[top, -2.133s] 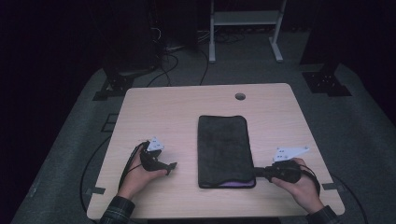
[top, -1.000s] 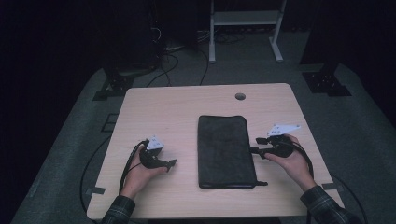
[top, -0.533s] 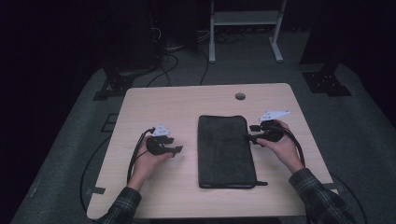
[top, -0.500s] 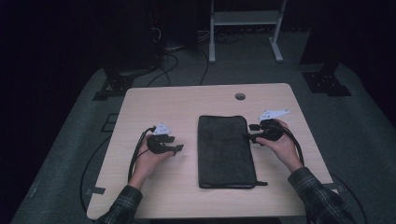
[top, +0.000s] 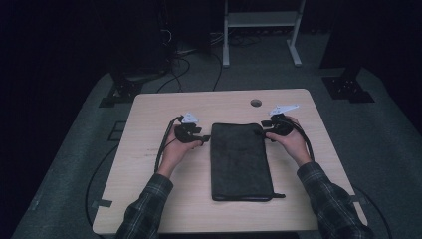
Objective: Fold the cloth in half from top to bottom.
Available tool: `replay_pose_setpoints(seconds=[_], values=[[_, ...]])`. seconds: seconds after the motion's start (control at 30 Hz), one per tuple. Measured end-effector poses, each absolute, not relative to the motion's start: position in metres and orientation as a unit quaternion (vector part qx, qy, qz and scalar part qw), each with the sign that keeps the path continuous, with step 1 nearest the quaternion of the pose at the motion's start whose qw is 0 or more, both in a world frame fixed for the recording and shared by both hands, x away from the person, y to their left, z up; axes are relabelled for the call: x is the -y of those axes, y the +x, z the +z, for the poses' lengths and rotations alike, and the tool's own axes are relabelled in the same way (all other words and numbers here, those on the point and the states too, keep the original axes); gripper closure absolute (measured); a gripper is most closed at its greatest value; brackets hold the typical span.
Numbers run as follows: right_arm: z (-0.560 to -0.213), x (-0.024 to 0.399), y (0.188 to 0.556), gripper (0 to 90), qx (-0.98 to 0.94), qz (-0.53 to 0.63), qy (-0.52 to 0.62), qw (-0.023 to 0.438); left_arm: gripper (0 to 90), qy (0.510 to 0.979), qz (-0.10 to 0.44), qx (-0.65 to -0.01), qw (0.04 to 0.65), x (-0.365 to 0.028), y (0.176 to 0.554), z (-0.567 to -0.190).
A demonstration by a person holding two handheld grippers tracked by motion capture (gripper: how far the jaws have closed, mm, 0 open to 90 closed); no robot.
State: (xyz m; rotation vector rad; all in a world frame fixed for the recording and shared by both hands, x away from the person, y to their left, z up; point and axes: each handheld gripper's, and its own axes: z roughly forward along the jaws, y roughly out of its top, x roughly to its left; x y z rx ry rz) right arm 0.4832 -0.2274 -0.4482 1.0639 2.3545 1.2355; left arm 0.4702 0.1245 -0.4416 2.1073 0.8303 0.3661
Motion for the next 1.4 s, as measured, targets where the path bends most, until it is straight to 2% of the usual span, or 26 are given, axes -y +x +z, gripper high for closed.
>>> replay_pose_setpoints(seconds=[0.37,0.67,0.77,0.9,1.07,1.2,1.4], values=[[-0.474,0.229,0.512,41.6,-0.802,0.416,0.404,0.142,46.4,0.834,0.155,-0.344,0.403,-0.103,0.505,-0.455],[-0.483,0.222,0.514,40.4,-0.816,0.399,0.391,0.145,49.7,0.838,0.125,-0.354,0.396,-0.099,0.518,-0.477],[-0.483,0.221,0.513,46.1,-0.822,0.400,0.380,0.144,53.9,0.835,0.121,-0.352,0.406,-0.100,0.518,-0.478],[-0.483,0.221,0.512,52.4,-0.824,0.405,0.372,0.138,64.5,0.838,0.117,-0.346,0.405,-0.099,0.517,-0.478],[-0.482,0.220,0.510,71.7,-0.822,0.414,0.373,0.113,78.7,0.831,0.087,-0.359,0.417,-0.099,0.518,-0.478],[-0.482,0.220,0.510,78.5,-0.820,0.417,0.380,0.098,82.4,0.832,0.086,-0.361,0.412,-0.097,0.518,-0.477],[-0.478,0.215,0.509,81.2,-0.823,0.397,0.389,0.114,84.6,0.832,0.100,-0.360,0.410,-0.097,0.517,-0.474]])
